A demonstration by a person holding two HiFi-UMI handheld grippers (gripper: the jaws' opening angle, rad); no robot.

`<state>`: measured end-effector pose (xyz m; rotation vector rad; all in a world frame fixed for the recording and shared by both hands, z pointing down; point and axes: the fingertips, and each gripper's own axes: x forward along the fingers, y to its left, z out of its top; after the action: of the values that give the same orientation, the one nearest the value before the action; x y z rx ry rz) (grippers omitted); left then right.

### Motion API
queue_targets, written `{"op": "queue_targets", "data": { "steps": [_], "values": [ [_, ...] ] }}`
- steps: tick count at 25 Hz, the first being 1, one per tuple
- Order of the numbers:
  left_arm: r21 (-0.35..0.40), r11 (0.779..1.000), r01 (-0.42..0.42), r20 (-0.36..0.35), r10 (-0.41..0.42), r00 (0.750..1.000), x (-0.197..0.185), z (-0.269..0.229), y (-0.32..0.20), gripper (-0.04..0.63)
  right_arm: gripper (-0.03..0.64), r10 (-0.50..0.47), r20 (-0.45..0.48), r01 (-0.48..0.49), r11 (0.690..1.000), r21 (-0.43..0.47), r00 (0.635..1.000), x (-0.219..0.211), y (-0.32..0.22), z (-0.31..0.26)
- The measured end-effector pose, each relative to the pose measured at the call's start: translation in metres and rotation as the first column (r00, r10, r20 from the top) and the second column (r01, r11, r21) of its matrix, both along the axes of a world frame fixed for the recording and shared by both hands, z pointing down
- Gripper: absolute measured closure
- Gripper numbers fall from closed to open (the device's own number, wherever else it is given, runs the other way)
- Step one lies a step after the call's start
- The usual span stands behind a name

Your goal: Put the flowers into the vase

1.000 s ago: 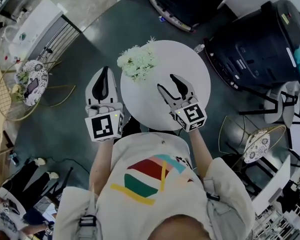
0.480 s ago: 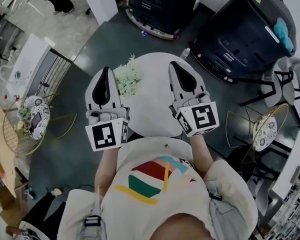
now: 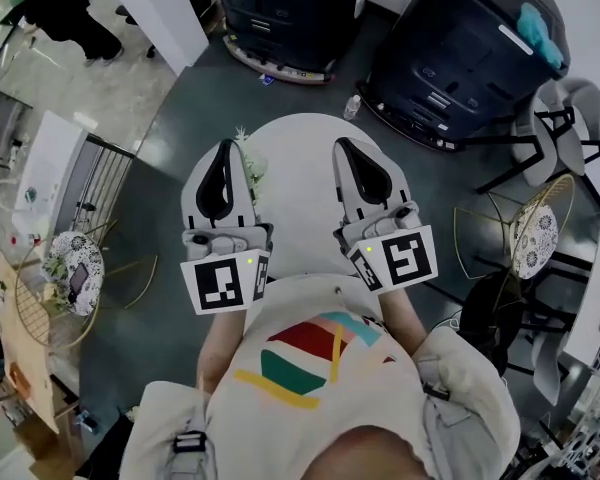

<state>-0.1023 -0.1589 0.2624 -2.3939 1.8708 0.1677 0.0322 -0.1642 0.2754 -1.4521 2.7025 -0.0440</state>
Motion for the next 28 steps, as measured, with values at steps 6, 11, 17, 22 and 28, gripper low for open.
{"op": "queue_targets", "data": {
  "steps": [6,11,17,22,28],
  "values": [
    [-0.002,0.999,-0.047,0.0,0.047,0.999,0.018,0.0,-0.004,0.588,0.606,0.038,-0.003,-0.038,0.999,-0.02,0.999,0.015,0.003,0.007],
    [-0.006,0.997,-0.074,0.006,0.074,0.997,0.03,0.001,0.0,0.589,0.606,0.036,-0.024,-0.037,0.999,-0.027,0.999,0.017,0.011,0.013],
    [-0.001,0.998,-0.07,0.005,0.07,0.998,0.024,0.001,0.002,0.589,0.606,0.016,-0.039,-0.017,0.999,-0.035,0.999,0.006,0.016,0.017],
    [0.001,0.999,-0.054,0.003,0.054,0.999,0.015,-0.001,0.005,0.589,0.606,0.004,-0.04,-0.005,1.0,-0.025,0.999,0.0,0.018,0.015],
    [0.007,0.999,-0.034,-0.005,0.034,0.999,0.005,-0.002,0.009,0.589,0.606,-0.004,-0.043,0.003,1.0,-0.027,0.999,-0.004,0.02,0.017]
  ]
}}
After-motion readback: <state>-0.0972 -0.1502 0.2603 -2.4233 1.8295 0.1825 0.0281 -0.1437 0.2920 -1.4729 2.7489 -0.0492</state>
